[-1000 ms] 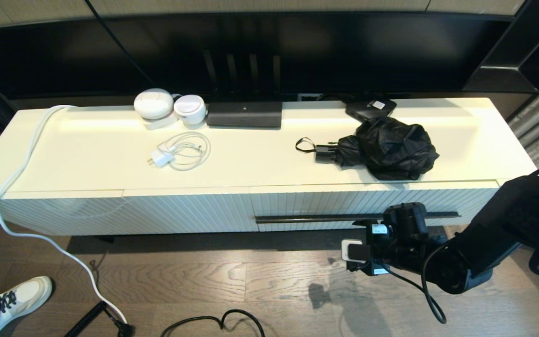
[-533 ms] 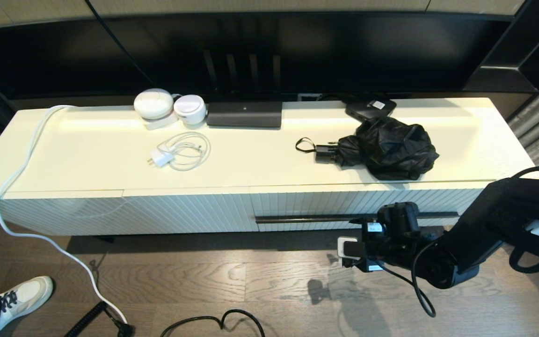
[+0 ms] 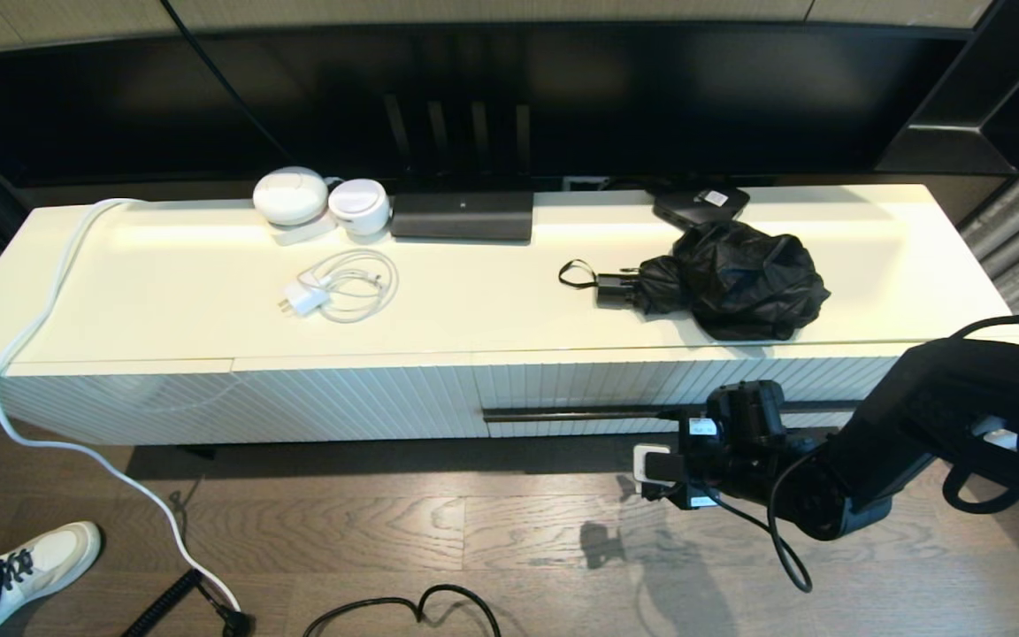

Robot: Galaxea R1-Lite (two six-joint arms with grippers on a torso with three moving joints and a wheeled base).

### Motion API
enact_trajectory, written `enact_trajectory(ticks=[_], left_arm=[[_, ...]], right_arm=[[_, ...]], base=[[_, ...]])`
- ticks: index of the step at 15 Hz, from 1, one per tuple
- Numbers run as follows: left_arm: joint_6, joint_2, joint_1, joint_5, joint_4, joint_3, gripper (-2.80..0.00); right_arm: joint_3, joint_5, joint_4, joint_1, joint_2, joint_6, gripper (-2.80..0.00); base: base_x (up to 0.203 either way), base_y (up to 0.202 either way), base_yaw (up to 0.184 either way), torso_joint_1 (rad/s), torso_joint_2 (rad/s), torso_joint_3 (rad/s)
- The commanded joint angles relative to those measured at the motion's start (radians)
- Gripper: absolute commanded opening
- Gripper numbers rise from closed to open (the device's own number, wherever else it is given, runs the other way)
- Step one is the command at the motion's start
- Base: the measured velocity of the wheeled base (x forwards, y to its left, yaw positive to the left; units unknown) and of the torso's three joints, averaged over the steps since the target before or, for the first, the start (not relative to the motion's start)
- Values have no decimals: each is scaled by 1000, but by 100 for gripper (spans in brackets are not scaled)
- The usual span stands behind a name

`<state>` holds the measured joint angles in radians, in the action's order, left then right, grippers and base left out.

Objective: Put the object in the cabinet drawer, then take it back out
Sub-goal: Open the drawer

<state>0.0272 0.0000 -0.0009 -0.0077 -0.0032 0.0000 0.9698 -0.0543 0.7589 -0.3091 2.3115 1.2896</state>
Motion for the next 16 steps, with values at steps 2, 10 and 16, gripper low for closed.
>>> enact_trajectory(ticks=[2, 10, 16], left_arm=[[0, 2, 0, 0, 0, 2, -280], [0, 2, -1, 0, 0, 2, -280], [0, 2, 1, 0, 0, 2, -280]], right_arm=[[11, 1, 5, 1, 2, 10, 0], [53, -4, 5, 6, 30, 10, 0], [110, -12, 0, 12, 59, 8, 0]], base=[[0, 0, 0, 0, 0, 0], [0, 0, 0, 0, 0, 0], [0, 0, 0, 0, 0, 0]])
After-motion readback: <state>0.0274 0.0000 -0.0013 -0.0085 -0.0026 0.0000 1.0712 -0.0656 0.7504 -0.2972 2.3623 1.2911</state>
